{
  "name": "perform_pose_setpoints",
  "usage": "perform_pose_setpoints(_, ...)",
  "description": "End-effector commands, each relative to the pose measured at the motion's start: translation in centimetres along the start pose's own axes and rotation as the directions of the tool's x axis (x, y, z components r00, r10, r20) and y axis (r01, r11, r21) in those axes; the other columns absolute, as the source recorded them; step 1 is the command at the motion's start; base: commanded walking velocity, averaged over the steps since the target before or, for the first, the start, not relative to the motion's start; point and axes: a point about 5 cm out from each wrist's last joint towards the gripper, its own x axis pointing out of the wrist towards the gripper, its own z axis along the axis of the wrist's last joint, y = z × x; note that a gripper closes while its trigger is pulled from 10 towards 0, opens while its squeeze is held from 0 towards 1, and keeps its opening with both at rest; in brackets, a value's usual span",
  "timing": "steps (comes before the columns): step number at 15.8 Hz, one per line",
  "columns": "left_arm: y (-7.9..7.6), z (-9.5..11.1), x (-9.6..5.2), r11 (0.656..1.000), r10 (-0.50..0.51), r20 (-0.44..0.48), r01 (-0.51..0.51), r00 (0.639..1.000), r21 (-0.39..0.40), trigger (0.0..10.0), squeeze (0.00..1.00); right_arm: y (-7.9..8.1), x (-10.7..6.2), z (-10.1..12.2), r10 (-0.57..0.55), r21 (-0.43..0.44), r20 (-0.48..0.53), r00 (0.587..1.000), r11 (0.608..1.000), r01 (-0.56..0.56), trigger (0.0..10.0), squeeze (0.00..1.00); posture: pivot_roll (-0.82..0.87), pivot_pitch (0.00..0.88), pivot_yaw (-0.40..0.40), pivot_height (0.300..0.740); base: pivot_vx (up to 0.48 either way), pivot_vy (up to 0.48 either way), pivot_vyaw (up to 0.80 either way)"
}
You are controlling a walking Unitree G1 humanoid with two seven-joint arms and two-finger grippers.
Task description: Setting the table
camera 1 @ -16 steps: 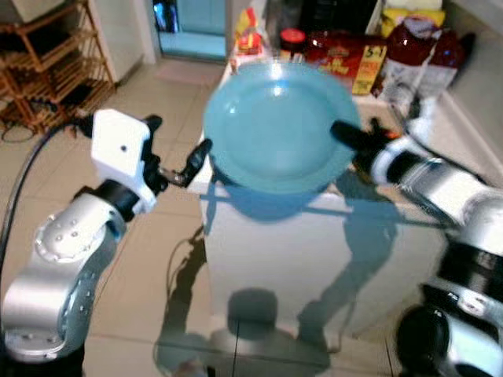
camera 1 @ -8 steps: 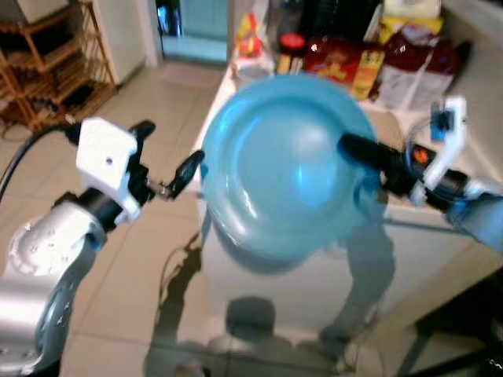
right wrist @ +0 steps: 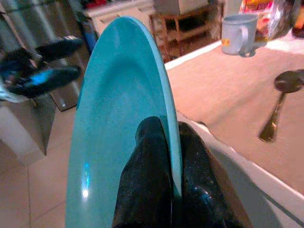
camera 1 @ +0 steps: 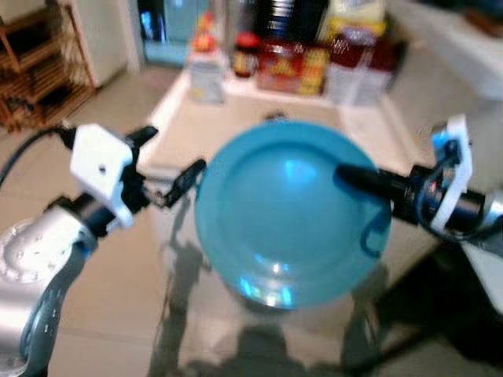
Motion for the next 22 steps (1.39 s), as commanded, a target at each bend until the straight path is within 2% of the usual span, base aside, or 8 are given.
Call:
perform_pose_setpoints(1,-0.2,0.2,0.1,1.0,-0.027,0.012,0.026,1.0,0.011,10.0,0.0,-0.1,-0.5,0.3,0.009,-0.015,0.023,1.0,1.0,-0.009,10.0,0.0,0.06,0.0,-0.05,0.74,0.0,-0.472,0.0)
perform_pose_setpoints(6,0.1,0.0,0.6,1.0,-0.007,0.014,0.007,1.0,0.019,10.0,0.0,-0.3,-0.6,-0.3,-0.049,-0.015,0.067,0.997,0.999,0.05,10.0,0.0,0.04,0.0,-0.045,0.74,0.0,-0.472,0.0)
perform_pose_setpoints(10,0.0,-2.0,2.6,0.992,0.12,-0.005,-0.12,0.993,-0.038,10.0,0.0,-0.4,0.0,-1.0,-0.157,-0.04,0.108,0.982,0.986,0.162,10.0,0.0,0.02,0.001,-0.022,0.74,0.0,-0.472,0.0)
perform_pose_setpoints(13,-1.3,-3.2,3.4,0.99,0.138,-0.048,-0.138,0.989,0.0,10.0,0.0,-0.8,0.5,-2.1,-0.222,0.136,0.14,0.965,0.97,0.204,10.0,0.0,0.01,0.006,-0.029,0.74,0.0,-0.472,0.0)
perform_pose_setpoints(15,-1.8,-3.5,3.5,0.991,0.124,-0.054,-0.122,0.991,0.048,10.0,0.0,-1.2,0.6,-3.1,-0.261,0.171,0.093,0.961,0.955,0.243,10.0,0.0,0.01,0.012,-0.03,0.74,0.0,-0.472,0.0)
perform_pose_setpoints(17,-2.1,-4.1,3.7,0.99,0.135,-0.066,-0.132,0.989,0.049,10.0,0.0,-2.0,0.8,-3.5,-0.341,0.184,0.105,0.934,0.93,0.319,10.0,0.0,0.01,0.016,-0.028,0.74,0.0,-0.472,0.0)
perform_pose_setpoints(20,-1.8,-4.8,4.5,0.969,0.237,-0.071,-0.231,0.969,0.083,10.0,0.0,-3.7,1.6,-3.9,-0.537,0.249,0.133,0.833,0.832,0.496,10.0,0.0,0.01,0.018,-0.033,0.74,0.0,-0.472,0.0)
perform_pose_setpoints(22,-1.2,-5.4,4.7,0.953,0.29,-0.095,-0.278,0.952,0.116,10.0,0.0,-4.2,1.9,-4.1,-0.611,0.223,0.144,0.778,0.786,0.576,10.0,0.0,0.01,0.018,-0.033,0.74,0.0,-0.48,0.0)
